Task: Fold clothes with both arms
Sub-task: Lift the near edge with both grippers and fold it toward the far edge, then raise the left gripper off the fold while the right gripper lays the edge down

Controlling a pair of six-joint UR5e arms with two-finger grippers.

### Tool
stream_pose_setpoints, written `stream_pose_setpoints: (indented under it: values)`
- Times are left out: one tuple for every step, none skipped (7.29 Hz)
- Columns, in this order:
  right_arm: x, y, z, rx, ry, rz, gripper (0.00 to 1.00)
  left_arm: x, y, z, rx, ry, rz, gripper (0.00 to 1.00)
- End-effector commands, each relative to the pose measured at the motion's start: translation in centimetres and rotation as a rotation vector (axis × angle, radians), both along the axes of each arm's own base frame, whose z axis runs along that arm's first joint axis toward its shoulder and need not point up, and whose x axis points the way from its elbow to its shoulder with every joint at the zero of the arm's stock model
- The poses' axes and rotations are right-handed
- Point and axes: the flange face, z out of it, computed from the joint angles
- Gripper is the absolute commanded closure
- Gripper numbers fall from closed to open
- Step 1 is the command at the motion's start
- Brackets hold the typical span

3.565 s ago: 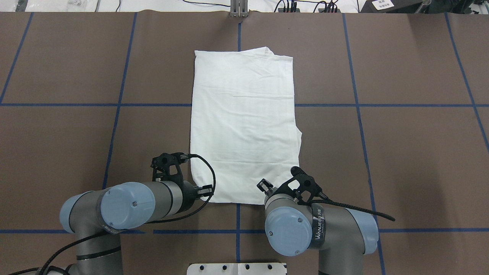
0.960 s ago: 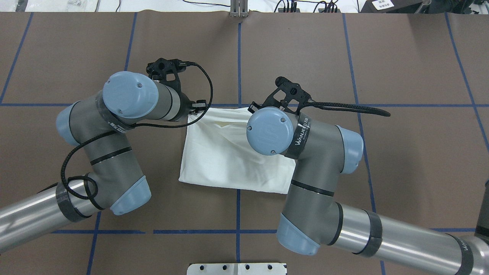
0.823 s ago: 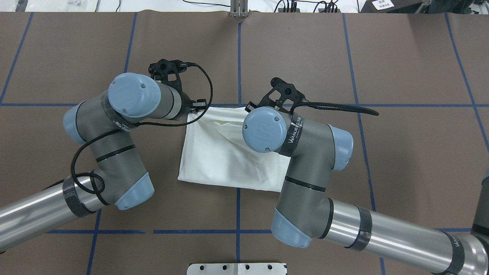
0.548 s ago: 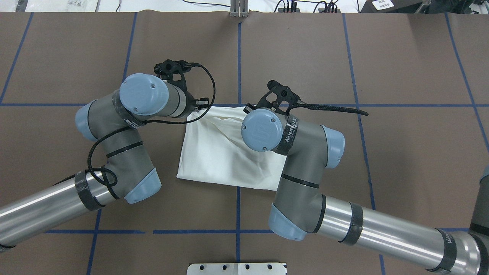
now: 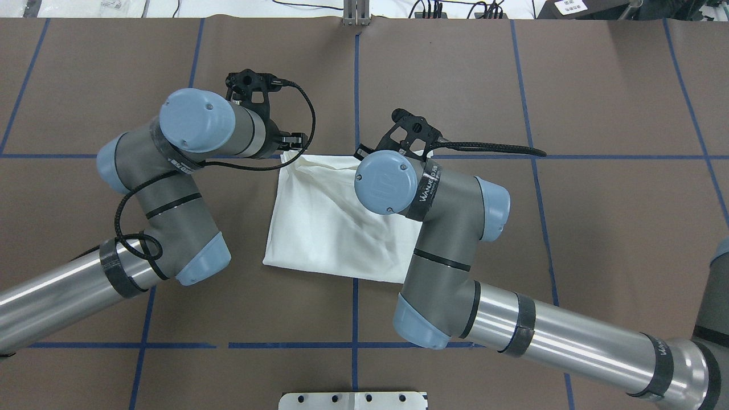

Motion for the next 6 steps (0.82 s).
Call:
stream_pose_setpoints:
  values:
    - [-1.3,1.2,-1.1,0.003,-0.008,-0.027,0.00,-4.0,-2.0,1.6,0.073,-0.047,0.058,0.00]
    - [-3.8,2.2,-1.0,-0.006,0.008,-0.046,0.00,-4.1,-2.1,1.6,0.082,-0.049,0.065,0.00]
    - [-6.5,1.8,-1.0,-0.014,0.044,-0.047,0.00,-4.1,-2.1,1.7,0.081,-0.050,0.066,0.00]
    - [-8.0,1.3,-0.2,-0.022,0.081,-0.053,0.00,-4.2,-2.1,1.7,0.079,-0.049,0.063,0.00]
    - [-8.4,1.1,0.9,-0.012,0.119,-0.076,0.00,-4.1,-2.1,1.7,0.075,-0.047,0.062,0.00]
    - [-8.1,0.3,1.5,0.011,0.162,-0.109,0.00,-4.1,-2.1,1.7,0.072,-0.045,0.061,0.00]
